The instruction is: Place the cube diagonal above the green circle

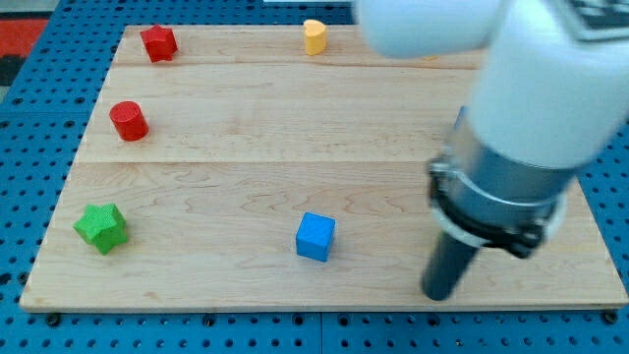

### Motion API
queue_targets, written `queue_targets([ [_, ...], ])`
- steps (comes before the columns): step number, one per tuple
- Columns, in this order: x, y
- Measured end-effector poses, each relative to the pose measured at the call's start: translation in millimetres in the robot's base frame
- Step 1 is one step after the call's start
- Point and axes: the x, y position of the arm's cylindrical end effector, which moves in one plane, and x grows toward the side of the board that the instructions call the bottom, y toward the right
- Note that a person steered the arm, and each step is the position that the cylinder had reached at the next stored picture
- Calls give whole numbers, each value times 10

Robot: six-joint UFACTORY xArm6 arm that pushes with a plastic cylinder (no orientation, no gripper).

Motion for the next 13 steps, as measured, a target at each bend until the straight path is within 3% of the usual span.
queue_targets([
  [1, -180, -275],
  [3, -179, -387],
  [4, -179, -754],
  [6, -459, -566],
  [8, 29, -961],
  [9, -301, -1328],
  [11, -1111, -539],
  [12, -1220, -770],
  [13, -1221, -347],
])
